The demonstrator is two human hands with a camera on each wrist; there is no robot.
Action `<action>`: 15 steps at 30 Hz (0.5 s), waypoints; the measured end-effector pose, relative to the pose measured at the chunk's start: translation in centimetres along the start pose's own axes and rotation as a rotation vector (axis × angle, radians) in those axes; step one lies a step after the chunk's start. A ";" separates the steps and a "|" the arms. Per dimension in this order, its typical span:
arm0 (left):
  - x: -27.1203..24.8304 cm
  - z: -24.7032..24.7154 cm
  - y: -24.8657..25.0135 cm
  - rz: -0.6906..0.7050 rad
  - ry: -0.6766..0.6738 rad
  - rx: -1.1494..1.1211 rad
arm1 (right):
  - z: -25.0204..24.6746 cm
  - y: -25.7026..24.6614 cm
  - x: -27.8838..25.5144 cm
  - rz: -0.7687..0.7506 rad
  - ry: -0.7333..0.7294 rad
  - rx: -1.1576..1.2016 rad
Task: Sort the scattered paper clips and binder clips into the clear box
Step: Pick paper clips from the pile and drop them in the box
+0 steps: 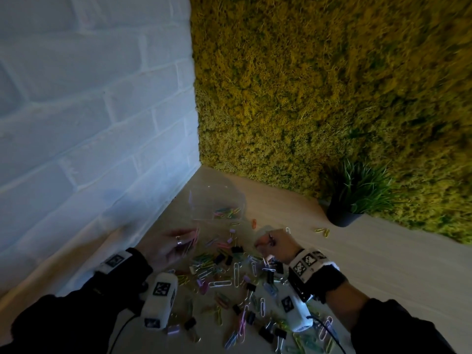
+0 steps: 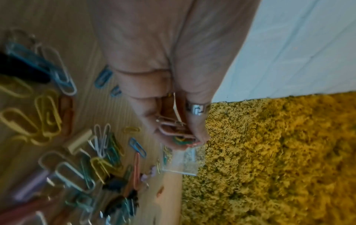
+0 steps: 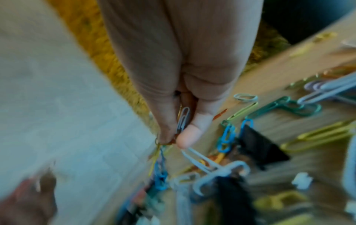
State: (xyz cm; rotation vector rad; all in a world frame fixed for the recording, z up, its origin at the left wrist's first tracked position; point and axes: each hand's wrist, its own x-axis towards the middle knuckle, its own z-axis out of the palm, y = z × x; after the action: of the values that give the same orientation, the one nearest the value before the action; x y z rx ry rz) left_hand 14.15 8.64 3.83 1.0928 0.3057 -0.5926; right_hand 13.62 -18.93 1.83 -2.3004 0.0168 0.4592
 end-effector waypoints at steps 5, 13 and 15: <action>0.2 0.5 0.1 -0.090 -0.110 -0.108 | -2.1 -2.3 -0.3 0.041 0.058 0.380; 1.4 2.8 1.7 -0.105 -0.090 -0.038 | -2.7 -10.1 5.2 -0.273 0.375 -0.023; 1.9 3.9 2.0 -0.090 -0.080 0.004 | -2.3 -10.9 6.3 -0.290 0.370 -0.166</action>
State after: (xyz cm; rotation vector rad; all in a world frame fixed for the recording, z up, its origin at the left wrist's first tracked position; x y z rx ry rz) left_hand 16.65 5.23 6.07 1.0599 0.2851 -0.7154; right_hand 21.94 -12.11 8.77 -2.4683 -0.1764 -0.1194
